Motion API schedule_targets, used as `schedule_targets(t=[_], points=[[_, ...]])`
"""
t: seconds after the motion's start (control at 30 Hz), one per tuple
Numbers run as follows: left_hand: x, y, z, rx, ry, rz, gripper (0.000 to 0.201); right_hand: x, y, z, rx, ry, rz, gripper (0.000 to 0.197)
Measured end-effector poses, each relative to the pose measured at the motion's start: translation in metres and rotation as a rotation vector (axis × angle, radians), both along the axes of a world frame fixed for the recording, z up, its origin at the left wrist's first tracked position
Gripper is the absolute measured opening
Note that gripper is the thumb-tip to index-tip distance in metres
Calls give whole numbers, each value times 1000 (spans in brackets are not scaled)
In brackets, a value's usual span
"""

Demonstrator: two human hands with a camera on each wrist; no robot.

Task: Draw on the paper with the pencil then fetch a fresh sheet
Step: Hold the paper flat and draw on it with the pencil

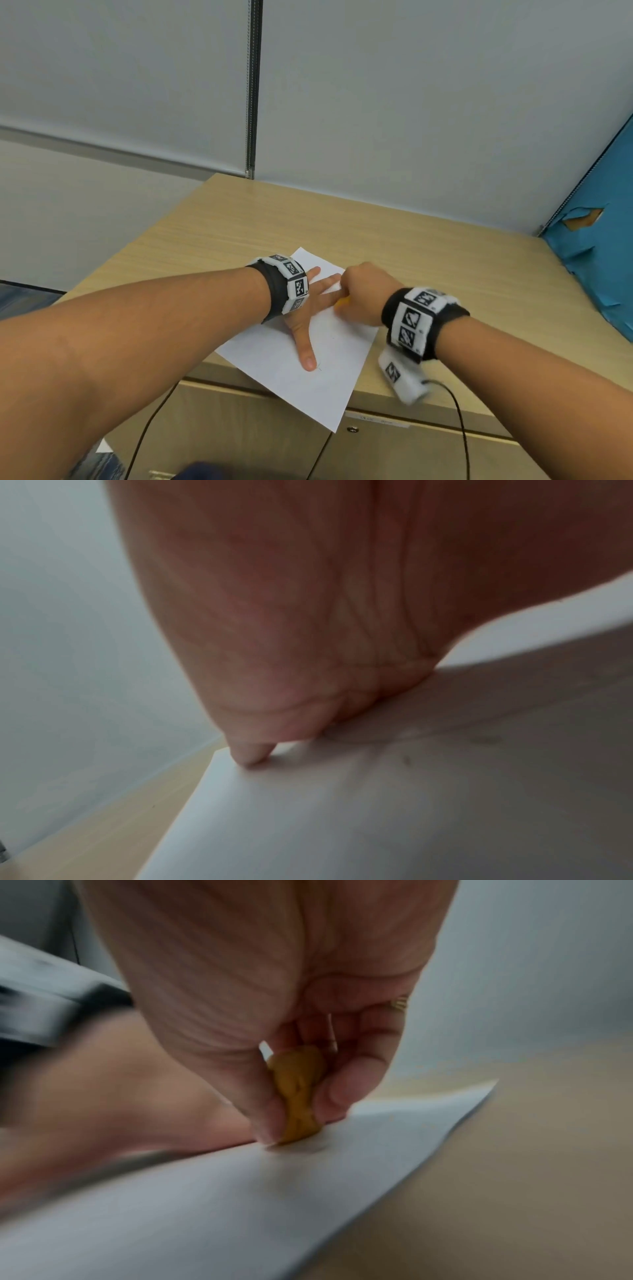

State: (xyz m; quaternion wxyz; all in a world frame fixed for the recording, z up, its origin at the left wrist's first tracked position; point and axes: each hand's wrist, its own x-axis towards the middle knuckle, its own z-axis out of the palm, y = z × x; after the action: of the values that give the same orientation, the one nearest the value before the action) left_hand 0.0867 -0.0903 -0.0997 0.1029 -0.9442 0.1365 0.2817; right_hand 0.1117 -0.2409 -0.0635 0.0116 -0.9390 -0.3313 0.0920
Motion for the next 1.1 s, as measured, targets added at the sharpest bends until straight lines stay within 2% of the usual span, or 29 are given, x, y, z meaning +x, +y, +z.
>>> schedule_targets(t=[0.07,0.13,0.2,0.27,0.37,0.47,0.53,0.57,0.7,0.87,1.0,1.1], points=[[3,0,-7,14,-12,14,163,11,2,-2,-6,-66,-46,14],[1,-1,1,41,-7,40,162,-13,11,-7,-4,3,55,12],[1,1,5,18,-6,107,158,-39,11,-11,24,114,156,21],[2,2,2,12,-9,35,155,-30,5,-7,25,127,111,16],[4,0,-6,6,-34,-24,154,4,1,0,30,-3,-85,15],[2,-1,-1,41,-8,4,146,-16,9,-7,38,11,-12,11],[3,1,1,15,-10,40,146,-38,7,-13,48,104,84,27],[4,2,0,3,-12,43,148,-39,4,-15,61,120,99,28],[6,0,-5,27,-14,4,155,-20,-18,-18,53,47,12,25],[5,-4,4,33,-9,106,155,-15,-22,-16,33,16,-28,28],[-1,-3,8,40,-24,234,145,9,-19,-9,7,-41,-92,25],[-12,-2,15,98,-1,242,133,24,-18,-12,47,-27,-120,26]])
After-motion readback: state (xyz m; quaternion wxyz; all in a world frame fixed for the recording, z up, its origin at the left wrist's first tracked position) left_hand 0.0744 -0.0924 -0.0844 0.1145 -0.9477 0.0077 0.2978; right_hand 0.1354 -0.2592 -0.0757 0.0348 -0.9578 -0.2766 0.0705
